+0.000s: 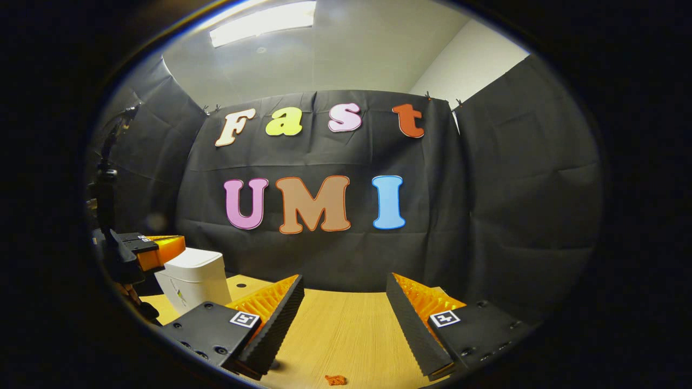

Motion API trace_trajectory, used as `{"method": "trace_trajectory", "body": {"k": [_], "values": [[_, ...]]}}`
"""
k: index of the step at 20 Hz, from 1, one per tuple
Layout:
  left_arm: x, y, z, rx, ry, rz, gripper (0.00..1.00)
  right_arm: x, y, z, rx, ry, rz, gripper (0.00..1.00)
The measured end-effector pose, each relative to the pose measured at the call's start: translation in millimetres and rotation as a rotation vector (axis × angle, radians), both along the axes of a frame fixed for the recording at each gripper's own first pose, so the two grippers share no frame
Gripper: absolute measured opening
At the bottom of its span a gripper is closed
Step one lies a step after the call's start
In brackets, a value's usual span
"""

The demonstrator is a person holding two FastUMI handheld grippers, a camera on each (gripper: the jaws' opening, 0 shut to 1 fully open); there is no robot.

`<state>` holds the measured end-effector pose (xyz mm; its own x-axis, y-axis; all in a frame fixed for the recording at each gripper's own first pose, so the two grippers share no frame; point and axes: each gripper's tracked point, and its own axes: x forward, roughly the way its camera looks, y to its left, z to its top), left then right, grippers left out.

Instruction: Press the lid of the desktop garbage bin to open it, pick up the crumpled paper on the desktop and throw it into the bin, then pick up the pop can on the desktop and drop it into the bin, and finally close the garbage bin lid.

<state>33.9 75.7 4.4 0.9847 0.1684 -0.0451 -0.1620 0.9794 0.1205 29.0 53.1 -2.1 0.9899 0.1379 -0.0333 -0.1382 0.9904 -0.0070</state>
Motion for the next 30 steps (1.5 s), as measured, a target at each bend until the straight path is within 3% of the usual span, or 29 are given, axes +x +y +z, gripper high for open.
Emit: {"method": "trace_trajectory", "body": {"k": [7, 11, 17, 21, 24, 30], "values": [[19.1, 115.2, -10.8, 0.003, 0.005, 0.202, 0.0, -1.8, 6.9, -6.4, 0.001, 0.013, -0.033, 0.98], [21.3, 152.9, -37.9, -0.028, 0.048, 0.265, 0.0, -3.1, 12.4, -8.7, -0.006, 0.018, -0.052, 0.98], [22.3, 163.3, -82.6, -0.035, 0.145, 0.259, 0.0, -1.4, 22.4, -13.1, -0.02, 0.029, -0.063, 0.98], [22.5, 162.0, -76.3, 0.0, 0.036, 0.258, 0.0, 0.2, 29.9, -21.5, -0.037, 0.058, -0.046, 0.98], [23.0, 159.7, -81.4, -0.038, 0.059, 0.247, 0.0, -2.2, 32.5, -20.9, -0.066, 0.057, -0.036, 0.98], [25.8, 161.0, -66.0, 0.072, 0.07, 0.258, 0.0, -3.1, 27.1, -6.9, -0.058, 0.013, -0.023, 1.0]]}}
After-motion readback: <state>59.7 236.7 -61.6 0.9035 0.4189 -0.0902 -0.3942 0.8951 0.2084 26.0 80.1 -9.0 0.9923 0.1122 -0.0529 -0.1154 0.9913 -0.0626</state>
